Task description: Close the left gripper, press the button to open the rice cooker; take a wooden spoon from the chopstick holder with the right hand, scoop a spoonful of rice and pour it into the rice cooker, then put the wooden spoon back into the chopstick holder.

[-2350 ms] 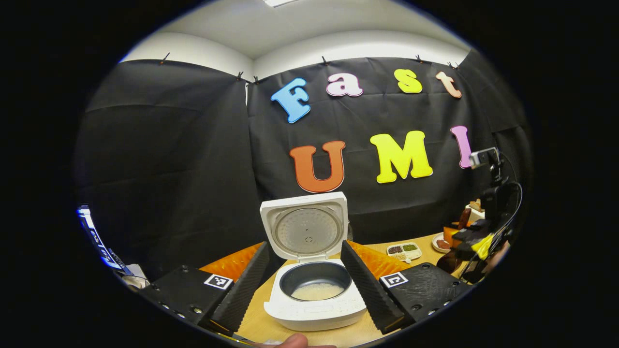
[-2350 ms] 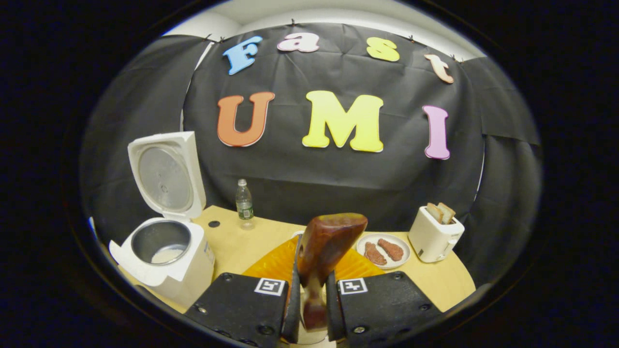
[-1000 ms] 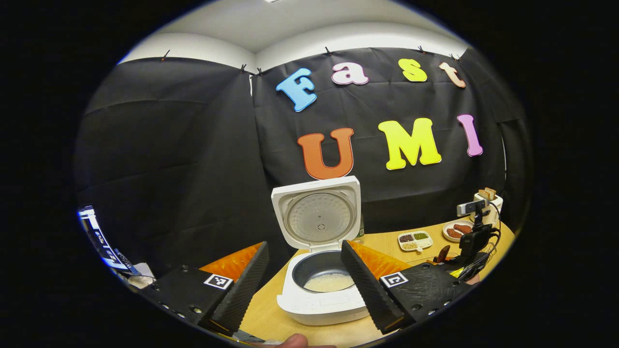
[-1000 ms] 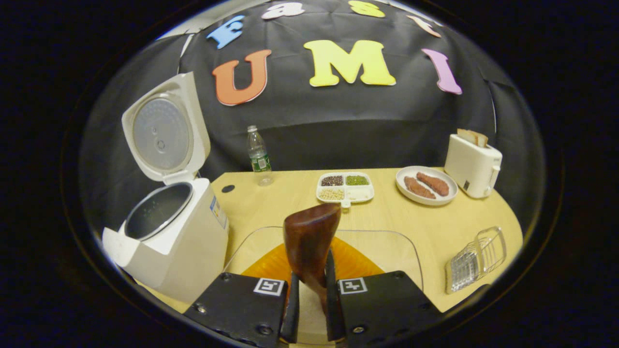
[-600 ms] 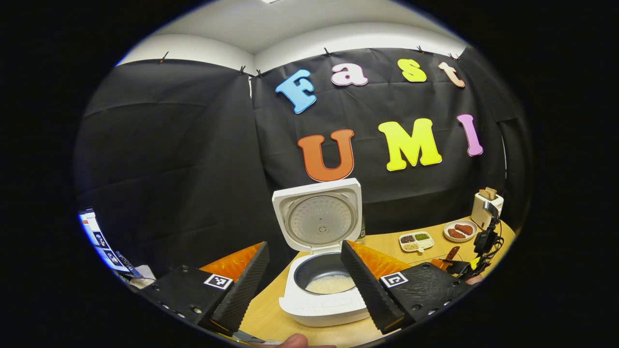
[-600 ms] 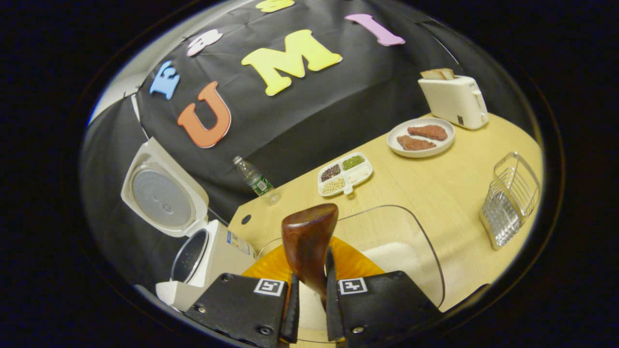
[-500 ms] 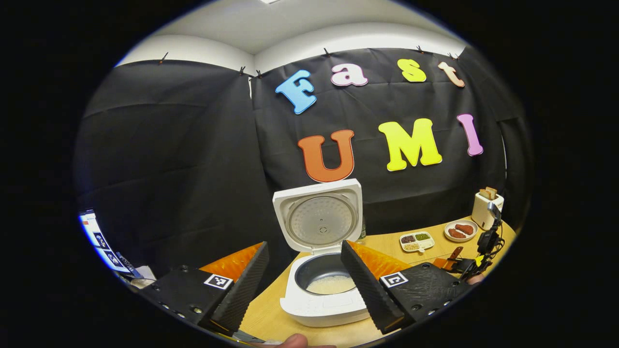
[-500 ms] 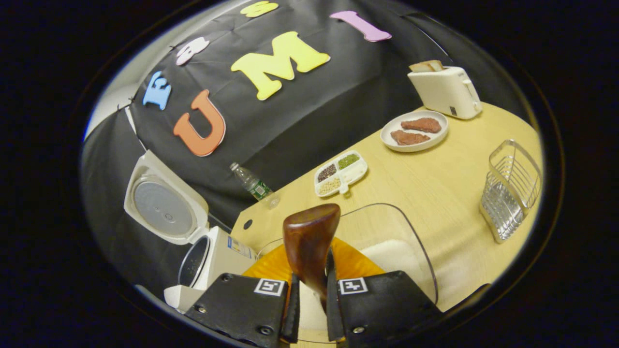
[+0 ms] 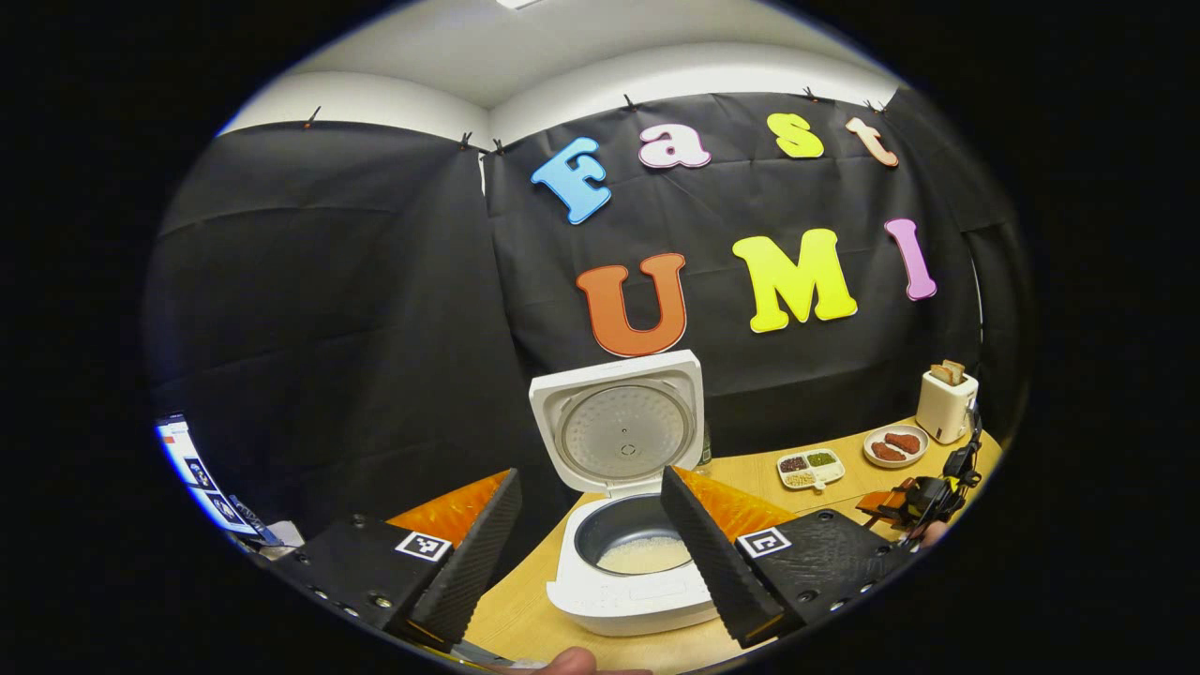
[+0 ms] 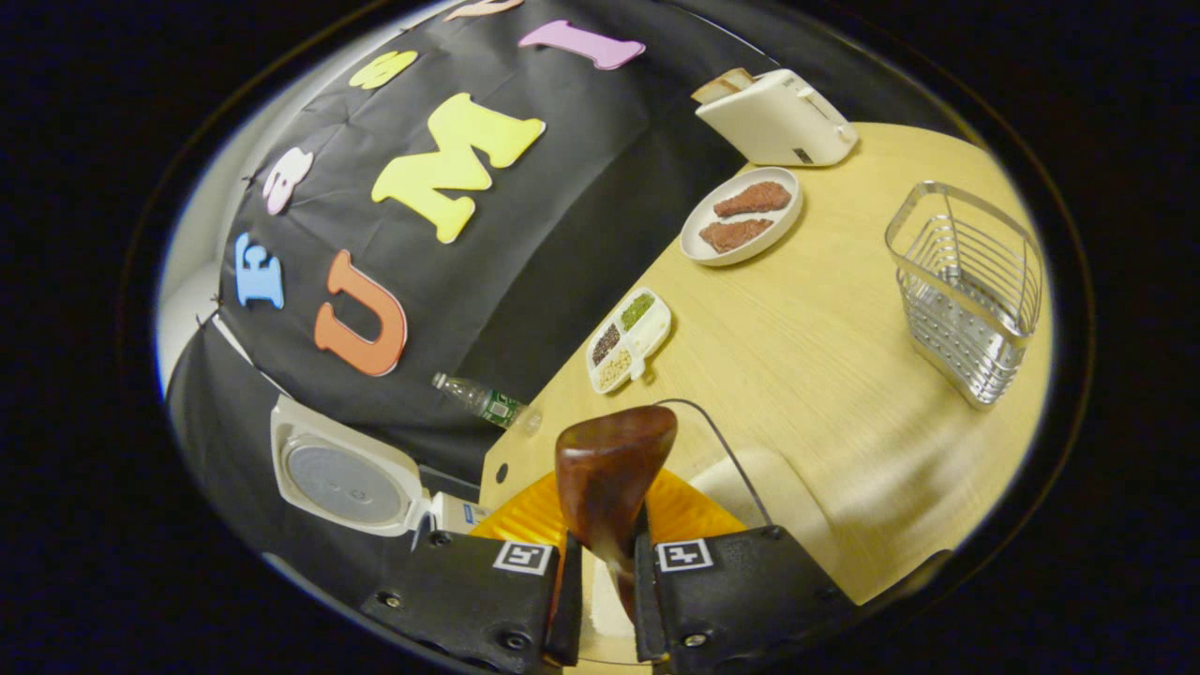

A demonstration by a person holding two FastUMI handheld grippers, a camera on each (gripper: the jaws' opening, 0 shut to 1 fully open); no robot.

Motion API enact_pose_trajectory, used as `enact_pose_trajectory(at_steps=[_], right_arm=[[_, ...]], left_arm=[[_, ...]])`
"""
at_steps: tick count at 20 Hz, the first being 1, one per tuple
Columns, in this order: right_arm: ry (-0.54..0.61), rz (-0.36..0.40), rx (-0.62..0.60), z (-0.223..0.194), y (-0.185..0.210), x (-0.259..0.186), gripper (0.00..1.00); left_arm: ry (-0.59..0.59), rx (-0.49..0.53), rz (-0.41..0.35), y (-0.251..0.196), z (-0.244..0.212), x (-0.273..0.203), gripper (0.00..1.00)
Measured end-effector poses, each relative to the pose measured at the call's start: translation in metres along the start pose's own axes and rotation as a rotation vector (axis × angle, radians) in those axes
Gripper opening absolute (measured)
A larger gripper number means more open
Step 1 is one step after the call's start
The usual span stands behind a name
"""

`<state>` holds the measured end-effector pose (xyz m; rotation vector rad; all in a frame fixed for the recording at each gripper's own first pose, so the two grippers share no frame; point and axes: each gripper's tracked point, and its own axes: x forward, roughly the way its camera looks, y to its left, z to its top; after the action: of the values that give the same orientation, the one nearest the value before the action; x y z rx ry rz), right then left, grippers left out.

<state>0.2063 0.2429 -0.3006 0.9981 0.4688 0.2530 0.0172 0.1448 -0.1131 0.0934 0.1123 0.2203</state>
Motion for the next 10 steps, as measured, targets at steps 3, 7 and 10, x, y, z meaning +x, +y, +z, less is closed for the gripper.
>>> enact_pose_trajectory(at_steps=[3, 7, 10], right_arm=[[-0.024, 0.027, 0.068, 0.013, 0.005, -0.007, 0.27], [-0.057, 0.066, 0.132, 0.031, 0.012, -0.016, 0.27], [-0.071, 0.080, 0.128, 0.040, 0.019, -0.021, 0.27]], left_arm=[[-0.002, 0.001, 0.000, 0.000, 0.002, -0.001, 0.95], [-0.007, 0.004, -0.002, 0.000, 0.003, -0.001, 0.95], [-0.010, 0.006, -0.004, 0.002, 0.004, -0.002, 0.95]])
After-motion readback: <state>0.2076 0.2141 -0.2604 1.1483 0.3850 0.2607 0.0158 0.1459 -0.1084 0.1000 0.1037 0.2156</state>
